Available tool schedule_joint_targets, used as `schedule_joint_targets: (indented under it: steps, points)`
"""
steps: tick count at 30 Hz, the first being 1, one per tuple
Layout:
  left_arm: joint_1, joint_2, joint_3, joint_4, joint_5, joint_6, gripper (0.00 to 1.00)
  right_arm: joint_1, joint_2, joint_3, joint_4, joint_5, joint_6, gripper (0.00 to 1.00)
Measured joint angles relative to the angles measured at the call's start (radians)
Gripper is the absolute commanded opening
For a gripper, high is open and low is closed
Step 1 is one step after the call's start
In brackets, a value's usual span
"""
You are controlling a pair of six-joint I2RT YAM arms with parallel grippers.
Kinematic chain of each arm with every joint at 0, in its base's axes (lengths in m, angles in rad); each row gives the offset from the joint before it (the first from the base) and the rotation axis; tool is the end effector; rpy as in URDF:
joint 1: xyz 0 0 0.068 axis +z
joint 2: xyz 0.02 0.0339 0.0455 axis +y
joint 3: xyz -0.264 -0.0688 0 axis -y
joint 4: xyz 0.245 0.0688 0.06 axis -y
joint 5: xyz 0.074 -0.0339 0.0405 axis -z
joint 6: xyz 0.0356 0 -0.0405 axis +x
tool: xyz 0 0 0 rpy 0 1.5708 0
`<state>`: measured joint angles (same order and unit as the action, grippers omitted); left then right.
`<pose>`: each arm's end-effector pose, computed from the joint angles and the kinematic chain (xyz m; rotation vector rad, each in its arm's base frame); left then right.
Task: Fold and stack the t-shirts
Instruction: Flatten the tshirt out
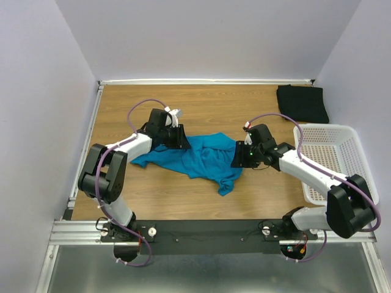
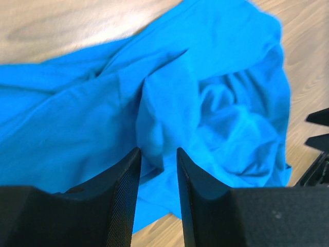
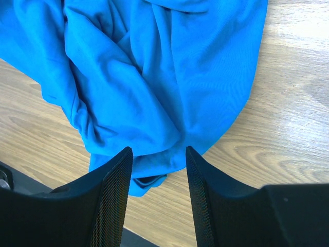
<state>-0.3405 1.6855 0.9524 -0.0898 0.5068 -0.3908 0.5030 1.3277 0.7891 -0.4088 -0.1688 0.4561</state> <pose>0.3184 -0.1311 0.1793 0.1879 2.4632 -0.9392 0.2260 0.1312 0.2070 -0.1320 2.6013 0.5825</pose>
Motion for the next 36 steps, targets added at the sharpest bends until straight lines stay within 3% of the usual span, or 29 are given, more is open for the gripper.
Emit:
schedule_joint_targets:
  steps: [21, 30, 36]
  points:
    - [0.000, 0.045, -0.027, 0.067, 0.002, -0.056, 0.41, 0.000, 0.000, 0.000, 0.000, 0.000, 0.016, 0.53]
    - [-0.002, 0.048, -0.027, 0.066, -0.026, -0.061, 0.08, 0.000, 0.000, -0.003, 0.004, 0.000, 0.022, 0.53]
    - [-0.004, -0.021, -0.011, 0.004, -0.091, -0.045, 0.01, 0.000, 0.014, -0.015, 0.009, 0.014, 0.038, 0.57]
